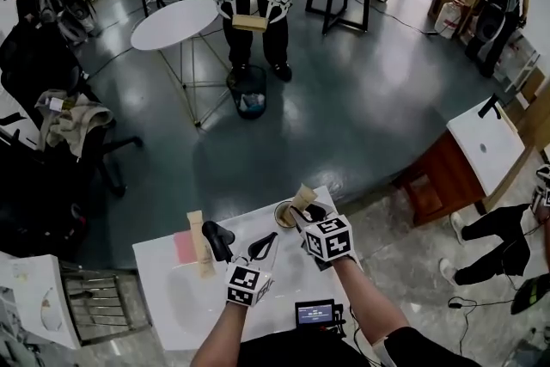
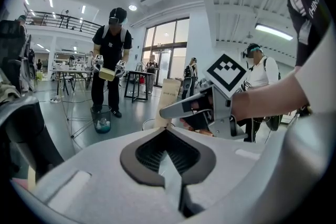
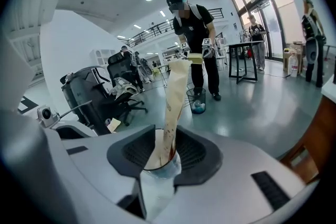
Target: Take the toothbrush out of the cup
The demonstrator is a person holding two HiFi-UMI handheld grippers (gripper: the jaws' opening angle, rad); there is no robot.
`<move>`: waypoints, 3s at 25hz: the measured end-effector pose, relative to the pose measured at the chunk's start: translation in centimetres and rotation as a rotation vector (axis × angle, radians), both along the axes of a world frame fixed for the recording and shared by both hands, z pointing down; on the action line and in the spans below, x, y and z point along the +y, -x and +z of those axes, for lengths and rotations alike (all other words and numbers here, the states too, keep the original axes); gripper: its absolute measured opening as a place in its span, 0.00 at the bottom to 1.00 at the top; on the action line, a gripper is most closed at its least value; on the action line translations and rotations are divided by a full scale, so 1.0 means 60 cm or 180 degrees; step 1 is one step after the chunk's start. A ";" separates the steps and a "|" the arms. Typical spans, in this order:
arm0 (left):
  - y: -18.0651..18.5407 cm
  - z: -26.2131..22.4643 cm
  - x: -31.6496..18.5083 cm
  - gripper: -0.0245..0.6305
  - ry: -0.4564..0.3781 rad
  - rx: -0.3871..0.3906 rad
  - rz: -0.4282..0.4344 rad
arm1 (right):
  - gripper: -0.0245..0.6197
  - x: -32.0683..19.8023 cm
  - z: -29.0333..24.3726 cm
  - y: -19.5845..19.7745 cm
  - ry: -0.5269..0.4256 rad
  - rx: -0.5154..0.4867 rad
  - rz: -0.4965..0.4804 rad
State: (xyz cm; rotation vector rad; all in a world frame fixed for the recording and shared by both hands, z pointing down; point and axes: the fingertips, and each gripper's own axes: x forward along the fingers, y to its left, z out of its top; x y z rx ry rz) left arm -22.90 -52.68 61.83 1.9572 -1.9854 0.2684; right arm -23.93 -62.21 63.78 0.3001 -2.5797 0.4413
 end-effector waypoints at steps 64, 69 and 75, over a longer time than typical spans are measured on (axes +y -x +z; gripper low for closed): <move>-0.061 -0.035 0.083 0.05 -0.0181 -0.0146 0.0204 | 0.10 0.128 -0.088 -0.186 -0.0189 -0.0334 0.0329; -0.063 -0.041 0.088 0.05 -0.0270 -0.0113 0.0263 | 0.10 0.135 -0.085 -0.182 -0.0192 -0.0323 0.0295; -0.068 -0.045 0.091 0.05 -0.0277 -0.0119 0.0286 | 0.10 0.138 -0.088 -0.185 -0.0189 -0.0325 0.0294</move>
